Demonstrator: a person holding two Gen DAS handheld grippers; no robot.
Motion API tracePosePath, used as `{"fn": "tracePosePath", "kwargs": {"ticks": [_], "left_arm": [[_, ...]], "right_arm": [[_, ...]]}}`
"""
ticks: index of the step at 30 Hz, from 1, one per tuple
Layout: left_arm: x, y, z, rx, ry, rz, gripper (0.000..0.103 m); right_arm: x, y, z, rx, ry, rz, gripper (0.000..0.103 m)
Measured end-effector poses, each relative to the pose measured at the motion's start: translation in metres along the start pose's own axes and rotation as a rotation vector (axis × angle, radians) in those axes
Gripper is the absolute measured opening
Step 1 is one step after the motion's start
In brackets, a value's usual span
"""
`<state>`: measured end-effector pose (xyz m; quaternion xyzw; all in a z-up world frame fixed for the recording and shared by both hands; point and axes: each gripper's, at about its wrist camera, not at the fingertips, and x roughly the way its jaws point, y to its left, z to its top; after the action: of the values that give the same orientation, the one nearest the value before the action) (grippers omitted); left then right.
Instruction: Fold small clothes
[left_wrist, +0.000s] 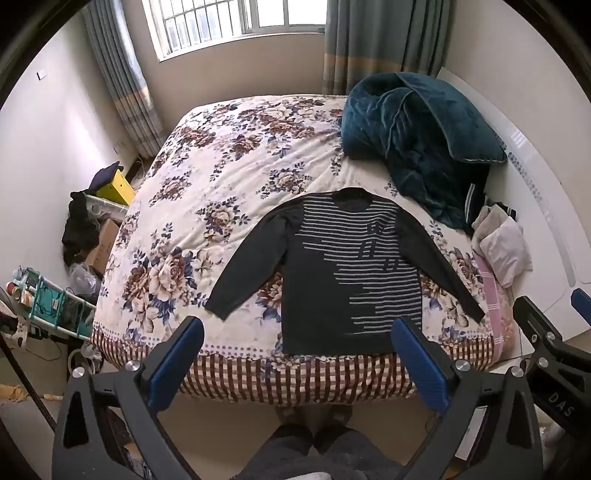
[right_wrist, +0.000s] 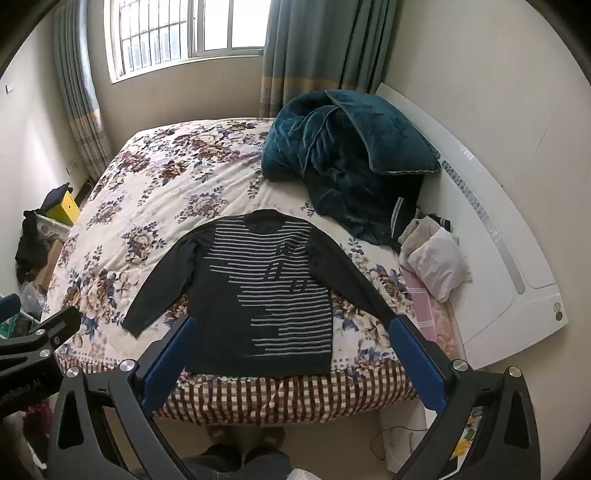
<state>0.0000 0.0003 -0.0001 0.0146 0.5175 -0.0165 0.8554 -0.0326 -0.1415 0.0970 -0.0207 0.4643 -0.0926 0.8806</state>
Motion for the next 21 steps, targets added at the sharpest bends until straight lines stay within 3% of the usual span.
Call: {"fn": "tracePosePath", "kwargs": {"ticks": [21], "left_arm": [[-0.0006, -0.0002, -0.0003, 0.004, -0.002, 0.007, 0.103]], "right_arm": [[-0.0028, -0.0045, -0.0008, 0.001, -0.002, 0.000, 0.103]]}}
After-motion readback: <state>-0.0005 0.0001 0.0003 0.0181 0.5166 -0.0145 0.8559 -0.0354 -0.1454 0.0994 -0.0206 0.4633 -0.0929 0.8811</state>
